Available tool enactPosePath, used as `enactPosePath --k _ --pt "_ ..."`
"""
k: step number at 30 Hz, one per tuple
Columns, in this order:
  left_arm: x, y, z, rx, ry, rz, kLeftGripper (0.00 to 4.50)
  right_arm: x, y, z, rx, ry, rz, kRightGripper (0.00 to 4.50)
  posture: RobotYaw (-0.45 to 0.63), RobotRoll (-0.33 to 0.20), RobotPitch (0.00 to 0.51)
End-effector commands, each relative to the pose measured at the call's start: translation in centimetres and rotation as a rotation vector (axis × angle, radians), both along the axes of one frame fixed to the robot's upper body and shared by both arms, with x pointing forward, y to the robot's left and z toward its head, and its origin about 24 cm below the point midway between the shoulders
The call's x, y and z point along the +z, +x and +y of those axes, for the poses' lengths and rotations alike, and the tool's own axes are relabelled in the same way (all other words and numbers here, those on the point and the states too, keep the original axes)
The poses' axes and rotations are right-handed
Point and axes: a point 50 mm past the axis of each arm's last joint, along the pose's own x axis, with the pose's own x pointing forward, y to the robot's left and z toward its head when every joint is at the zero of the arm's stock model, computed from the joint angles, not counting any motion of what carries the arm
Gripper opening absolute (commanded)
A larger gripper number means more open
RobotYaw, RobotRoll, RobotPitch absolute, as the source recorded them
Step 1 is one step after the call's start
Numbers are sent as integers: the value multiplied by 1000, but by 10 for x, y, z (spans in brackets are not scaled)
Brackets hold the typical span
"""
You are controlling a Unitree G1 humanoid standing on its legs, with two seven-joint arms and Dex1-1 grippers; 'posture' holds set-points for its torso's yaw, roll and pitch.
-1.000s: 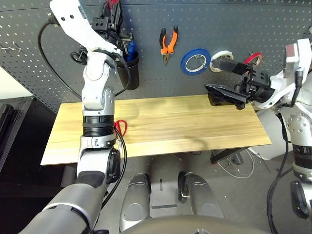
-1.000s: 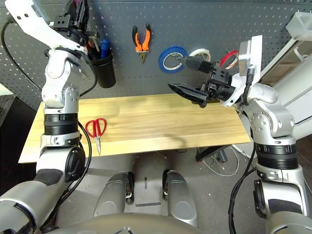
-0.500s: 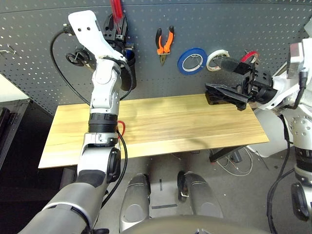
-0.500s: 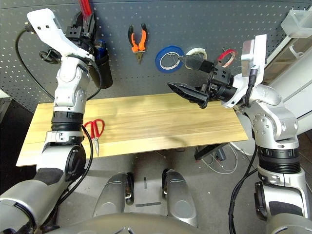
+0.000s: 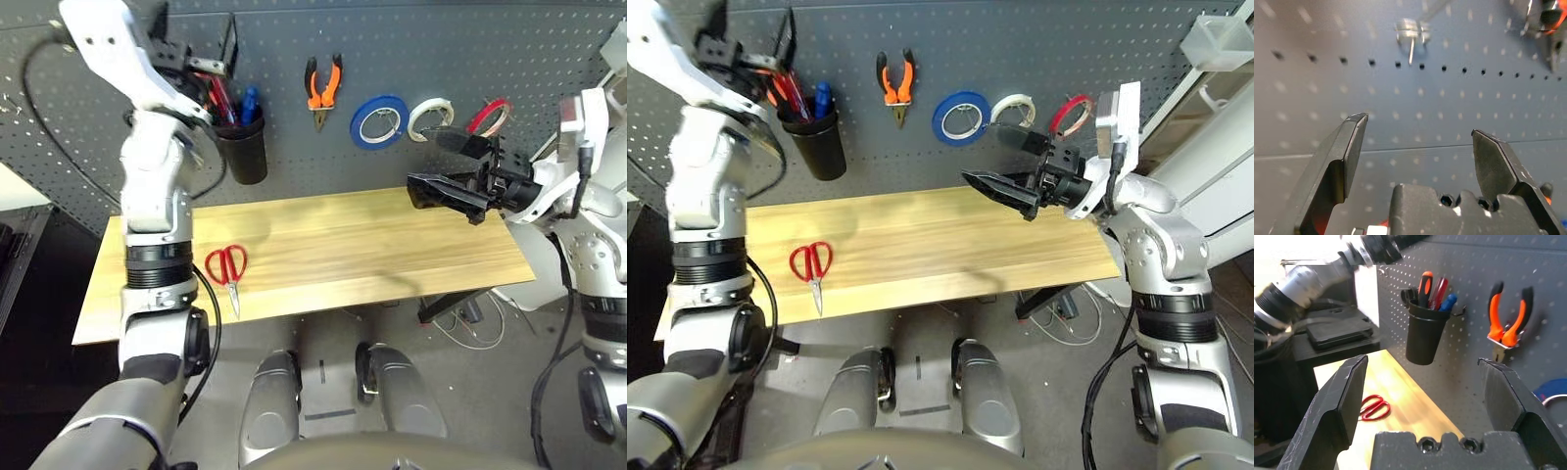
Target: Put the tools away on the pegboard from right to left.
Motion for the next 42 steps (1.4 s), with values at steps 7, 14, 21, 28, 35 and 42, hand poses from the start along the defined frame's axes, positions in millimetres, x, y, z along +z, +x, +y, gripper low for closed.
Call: enactPosePath --k 7,14,21,28,35,42 --pt "7 -50 14 -101 112 82 4476 -15 14 9 70 -48 13 4500 166 0 109" --pt "-22 -78 20 -112 127 233 4476 -33 19 21 108 -75 41 4500 217 0 121" --pt "-65 -92 25 -107 91 427 4476 -56 18 31 114 -133 50 4500 216 0 140" --pt "-128 -103 33 -54 -14 646 4476 -81 10 47 101 -164 31 4500 168 0 176" --pt "-193 -98 43 14 -100 827 4476 -99 -3 59 69 -187 46 4500 88 0 211" --pt "-220 -73 48 65 -102 868 4476 -105 -26 65 89 -217 33 4500 20 0 251"
